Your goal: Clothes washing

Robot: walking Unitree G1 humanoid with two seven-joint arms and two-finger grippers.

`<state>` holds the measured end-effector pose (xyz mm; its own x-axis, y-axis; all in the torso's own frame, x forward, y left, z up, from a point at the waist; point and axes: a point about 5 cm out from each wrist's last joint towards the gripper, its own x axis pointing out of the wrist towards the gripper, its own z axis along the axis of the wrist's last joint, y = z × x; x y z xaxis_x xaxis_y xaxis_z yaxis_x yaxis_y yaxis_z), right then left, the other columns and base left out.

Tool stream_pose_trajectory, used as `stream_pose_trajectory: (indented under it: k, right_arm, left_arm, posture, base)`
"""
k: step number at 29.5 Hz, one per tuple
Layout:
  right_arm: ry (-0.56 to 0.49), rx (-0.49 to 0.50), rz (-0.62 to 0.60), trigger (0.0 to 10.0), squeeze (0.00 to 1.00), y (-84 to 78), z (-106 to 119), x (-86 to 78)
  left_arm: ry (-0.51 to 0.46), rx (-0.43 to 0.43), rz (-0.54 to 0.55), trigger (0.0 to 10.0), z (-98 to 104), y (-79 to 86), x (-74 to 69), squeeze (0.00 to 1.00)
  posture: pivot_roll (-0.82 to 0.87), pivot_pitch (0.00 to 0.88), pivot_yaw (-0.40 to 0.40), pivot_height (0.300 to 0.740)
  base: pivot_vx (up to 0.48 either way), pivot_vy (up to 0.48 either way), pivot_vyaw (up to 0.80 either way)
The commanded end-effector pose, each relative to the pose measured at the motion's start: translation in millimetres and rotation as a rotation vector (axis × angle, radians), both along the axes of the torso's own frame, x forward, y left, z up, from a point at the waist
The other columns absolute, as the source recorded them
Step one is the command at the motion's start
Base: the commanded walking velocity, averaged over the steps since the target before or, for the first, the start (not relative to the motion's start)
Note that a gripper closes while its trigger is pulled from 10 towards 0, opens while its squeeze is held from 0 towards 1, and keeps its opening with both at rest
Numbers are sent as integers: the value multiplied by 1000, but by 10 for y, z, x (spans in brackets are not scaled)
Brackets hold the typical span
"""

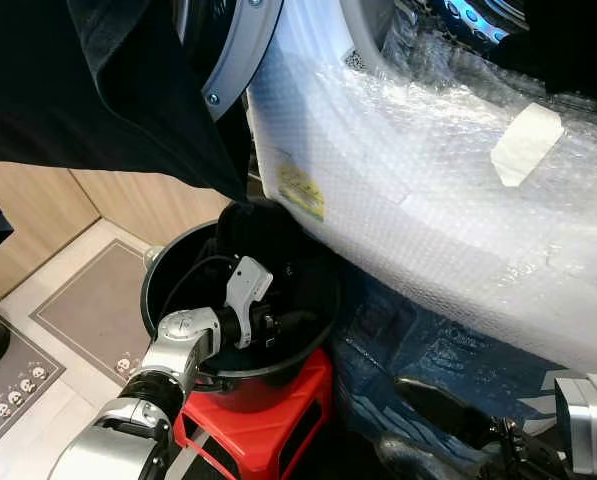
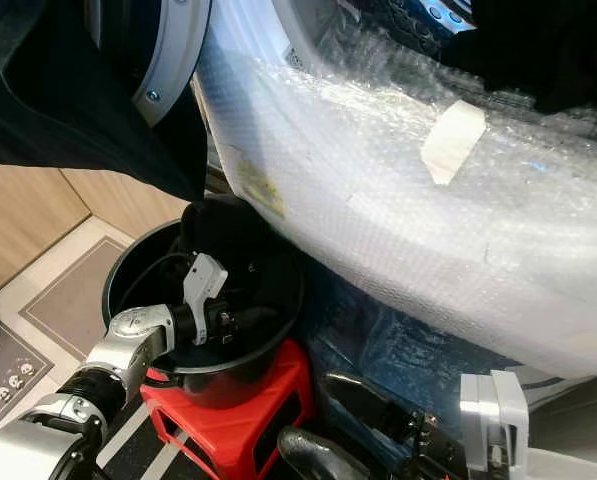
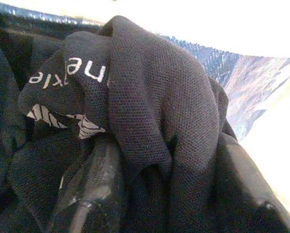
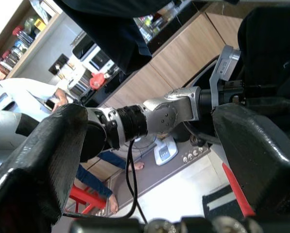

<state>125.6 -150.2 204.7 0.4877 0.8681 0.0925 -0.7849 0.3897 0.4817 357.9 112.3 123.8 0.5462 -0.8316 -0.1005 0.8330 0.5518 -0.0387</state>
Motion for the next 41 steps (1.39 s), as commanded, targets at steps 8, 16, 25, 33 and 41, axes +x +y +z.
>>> stream_pose_trajectory:
  k: [8,16,25,33,41]
  right_arm:
    - [-5,2,12,10000,0,28,29,-15]
    - [-7,-12,-5,10000,0,45,-11,81]
    - [-25,-18,-12,10000,0,82,-62,198]
    - [-53,-16,0,10000,0,112,-90,310]
    - [-93,-21,12,10000,0,139,-110,443]
  left_arm:
    - [32,15,-20,0,-142,-17,-75,0]
    - [12,15,-11,0,-101,35,-61,0]
    - [-75,30,67,10000,-23,81,-36,0]
    - [-199,-2,118,10000,68,85,-89,0]
    - [-339,-13,125,706,174,-36,-255,0]
  posture:
    - [-276,357,-7,740]
    - [-254,339,3,740]
    - [-219,293,23,740]
    - [-192,254,29,740]
    - [-171,202,36,740]
  base:
    - [0,0,0]
    - [0,0,0]
    - [0,0,0]
    - [0,0,0]
    - [0,0,0]
